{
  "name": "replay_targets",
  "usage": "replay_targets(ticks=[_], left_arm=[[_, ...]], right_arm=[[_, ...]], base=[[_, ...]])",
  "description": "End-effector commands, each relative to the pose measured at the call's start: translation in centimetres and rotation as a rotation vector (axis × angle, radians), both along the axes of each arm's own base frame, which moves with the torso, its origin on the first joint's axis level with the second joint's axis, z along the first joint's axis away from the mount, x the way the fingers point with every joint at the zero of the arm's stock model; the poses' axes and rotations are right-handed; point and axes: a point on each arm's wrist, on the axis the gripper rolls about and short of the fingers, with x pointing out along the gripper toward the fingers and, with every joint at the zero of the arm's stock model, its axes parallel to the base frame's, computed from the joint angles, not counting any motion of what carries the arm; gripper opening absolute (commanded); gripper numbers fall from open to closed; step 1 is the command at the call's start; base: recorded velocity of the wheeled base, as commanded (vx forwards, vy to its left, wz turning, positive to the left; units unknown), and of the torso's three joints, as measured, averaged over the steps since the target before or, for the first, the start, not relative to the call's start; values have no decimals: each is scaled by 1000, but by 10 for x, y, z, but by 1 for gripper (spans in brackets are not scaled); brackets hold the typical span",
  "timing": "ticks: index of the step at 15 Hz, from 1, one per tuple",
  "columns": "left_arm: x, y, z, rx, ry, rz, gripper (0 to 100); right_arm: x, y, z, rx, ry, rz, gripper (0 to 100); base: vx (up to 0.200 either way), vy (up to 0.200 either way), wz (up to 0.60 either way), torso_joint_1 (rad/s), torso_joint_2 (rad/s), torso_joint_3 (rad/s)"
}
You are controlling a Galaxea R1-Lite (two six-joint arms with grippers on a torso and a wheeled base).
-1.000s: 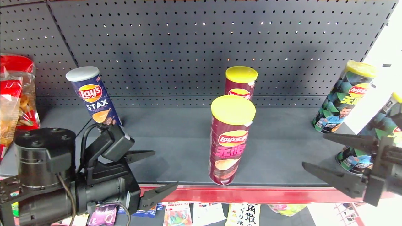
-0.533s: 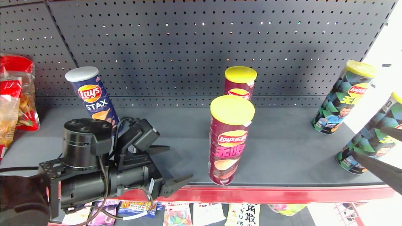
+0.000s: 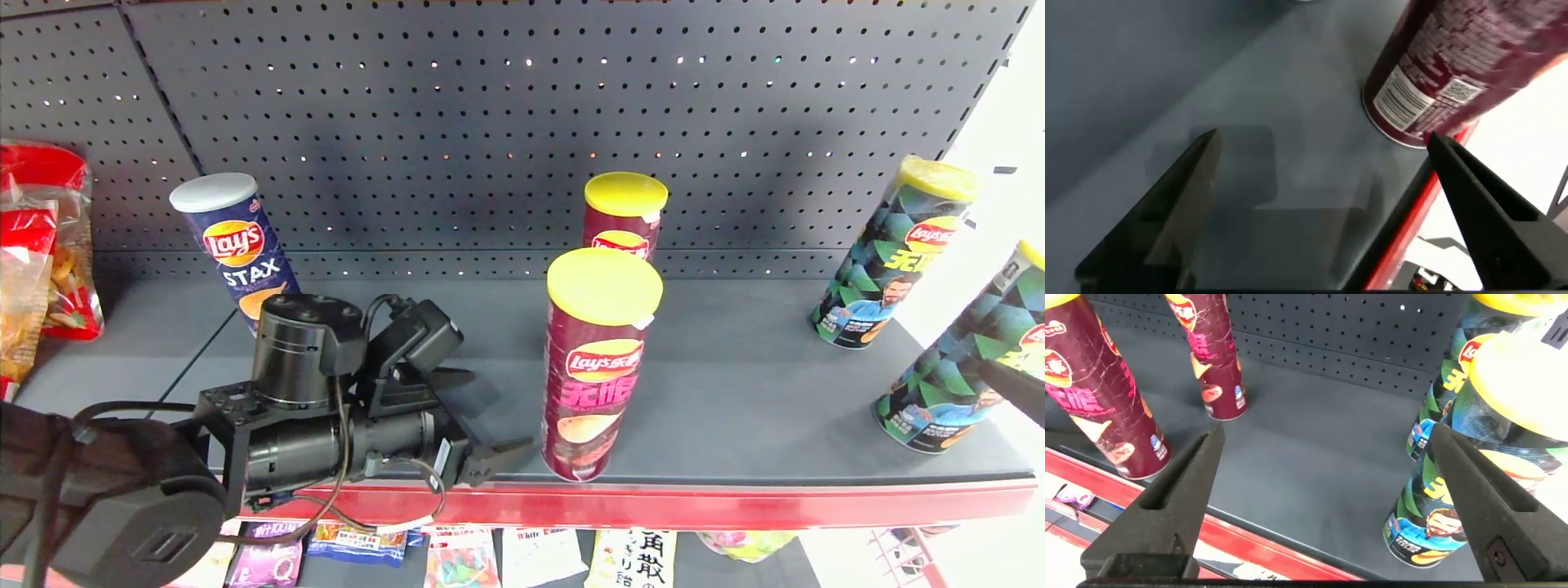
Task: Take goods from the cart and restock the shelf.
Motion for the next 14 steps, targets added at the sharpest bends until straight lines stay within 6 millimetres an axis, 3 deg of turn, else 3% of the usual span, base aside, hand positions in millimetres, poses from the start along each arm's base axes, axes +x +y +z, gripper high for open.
replay_targets(ticks=[1, 14], left_arm=[[4, -3, -3, 5, 8, 0, 100], [13, -16, -4, -2, -3, -16, 100]], right_arm=[[0, 0, 0, 0, 0, -1, 100], [1, 0, 0, 1, 5, -1, 100]], base=[[0, 0, 0, 0, 0, 0], [0, 0, 0, 0, 0, 0]])
